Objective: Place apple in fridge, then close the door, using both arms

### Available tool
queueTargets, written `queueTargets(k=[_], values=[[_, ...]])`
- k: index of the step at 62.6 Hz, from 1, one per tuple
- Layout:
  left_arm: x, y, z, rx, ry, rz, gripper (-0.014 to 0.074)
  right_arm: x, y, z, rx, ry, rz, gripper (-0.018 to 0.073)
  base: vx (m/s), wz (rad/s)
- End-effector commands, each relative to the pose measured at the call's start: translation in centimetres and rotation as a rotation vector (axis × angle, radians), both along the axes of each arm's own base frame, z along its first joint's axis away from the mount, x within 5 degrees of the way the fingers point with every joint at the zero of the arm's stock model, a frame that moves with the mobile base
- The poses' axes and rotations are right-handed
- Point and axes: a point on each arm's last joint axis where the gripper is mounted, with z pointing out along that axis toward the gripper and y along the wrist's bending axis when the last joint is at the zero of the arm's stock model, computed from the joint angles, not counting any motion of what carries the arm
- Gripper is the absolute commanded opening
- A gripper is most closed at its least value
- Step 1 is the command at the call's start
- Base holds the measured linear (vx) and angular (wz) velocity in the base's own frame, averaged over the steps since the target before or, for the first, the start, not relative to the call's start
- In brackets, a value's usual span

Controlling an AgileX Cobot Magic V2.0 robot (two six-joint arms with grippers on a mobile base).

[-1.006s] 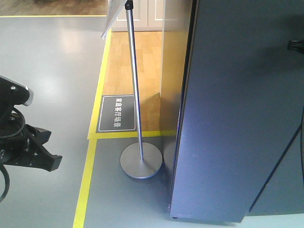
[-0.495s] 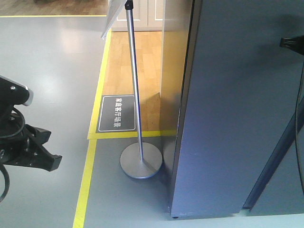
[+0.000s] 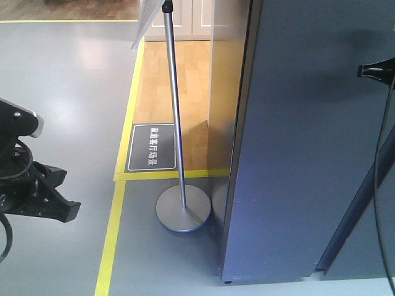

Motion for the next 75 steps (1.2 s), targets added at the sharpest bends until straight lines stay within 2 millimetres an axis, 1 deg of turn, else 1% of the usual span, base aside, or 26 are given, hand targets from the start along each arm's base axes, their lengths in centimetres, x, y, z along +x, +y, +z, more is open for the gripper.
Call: queueTargets(k=[1, 3, 6, 7, 9, 12, 13, 19, 21, 32, 35, 36, 37, 42, 52, 60, 69, 75], values=[[0.1, -0.1, 1.5, -0.045, -0.086, -0.004, -0.0006, -2.1, 1.7, 3.9, -0.030, -0.146, 0.108, -0.0003, 0.00, 0.00], [0.1, -0.1, 1.5, -0.045, -0.086, -0.004, -0.0006, -2.9, 2.3, 4.4, -0.041, -0.177, 0.132, -0.0003, 0.00, 0.00], [0.1, -0.1, 1.5, -0.045, -0.086, -0.004, -0.0006, -3.9, 3.2, 4.5, -0.028, -0.205, 0.151, -0.0003, 0.00, 0.00], [0.1, -0.1, 1.5, -0.045, -0.086, -0.004, -0.0006, -4.1, 3.4, 4.3, -0.026, -0.204, 0.156, -0.0003, 0.00, 0.00], [0.1, -0.1, 1.5, -0.045, -0.086, -0.004, -0.0006, -5.0, 3.9, 4.5, -0.017, -0.223, 0.160, -0.0003, 0.00, 0.00], [0.1, -0.1, 1.5, -0.045, -0.086, -0.004, -0.0006, -6.1, 4.5, 4.4, -0.009, -0.230, 0.169, -0.0003, 0.00, 0.00], [0.1, -0.1, 1.5, -0.045, -0.086, -0.004, -0.0006, -6.5, 4.7, 4.1, -0.005, -0.221, 0.174, -0.0003, 0.00, 0.00], [0.1, -0.1, 1.5, -0.045, -0.086, -0.004, -0.0006, -8.9, 6.0, 3.9, -0.005, -0.210, 0.211, -0.0003, 0.00, 0.00], [0.1, -0.1, 1.5, -0.045, -0.086, -0.004, -0.0006, -9.6, 6.5, 3.5, -0.002, -0.197, 0.225, -0.0003, 0.00, 0.00], [0.1, -0.1, 1.5, -0.045, -0.086, -0.004, -0.0006, -14.6, 8.2, 2.8, 0.010, -0.183, 0.284, -0.0003, 0.00, 0.00], [0.1, -0.1, 1.5, -0.045, -0.086, -0.004, -0.0006, -16.2, 8.5, 2.9, 0.013, -0.194, 0.298, -0.0003, 0.00, 0.00], [0.1, -0.1, 1.5, -0.045, -0.086, -0.004, -0.0006, -16.7, 8.6, 2.6, 0.014, -0.189, 0.304, -0.0003, 0.00, 0.00], [0.1, -0.1, 1.5, -0.045, -0.086, -0.004, -0.0006, -17.1, 8.6, 2.8, 0.012, -0.199, 0.306, -0.0003, 0.00, 0.00], [0.1, -0.1, 1.5, -0.045, -0.086, -0.004, -0.0006, -19.5, 8.7, 2.4, 0.021, -0.199, 0.315, -0.0003, 0.00, 0.00], [0.1, -0.1, 1.5, -0.045, -0.086, -0.004, -0.0006, -24.2, 8.6, 1.2, 0.048, -0.167, 0.309, -0.0003, 0.00, 0.00], [0.1, -0.1, 1.5, -0.045, -0.086, -0.004, -0.0006, -27.5, 8.4, 0.3, 0.072, -0.135, 0.293, -0.0003, 0.00, 0.00], [0.1, -0.1, 1.5, -0.045, -0.086, -0.004, -0.0006, -31.0, 7.9, -0.6, 0.025, -0.092, 0.278, -0.0003, 0.00, 0.00], [0.1, -0.1, 1.5, -0.045, -0.086, -0.004, -0.0006, -33.2, 7.5, -1.1, 0.027, -0.063, 0.250, -0.0003, 0.00, 0.00]])
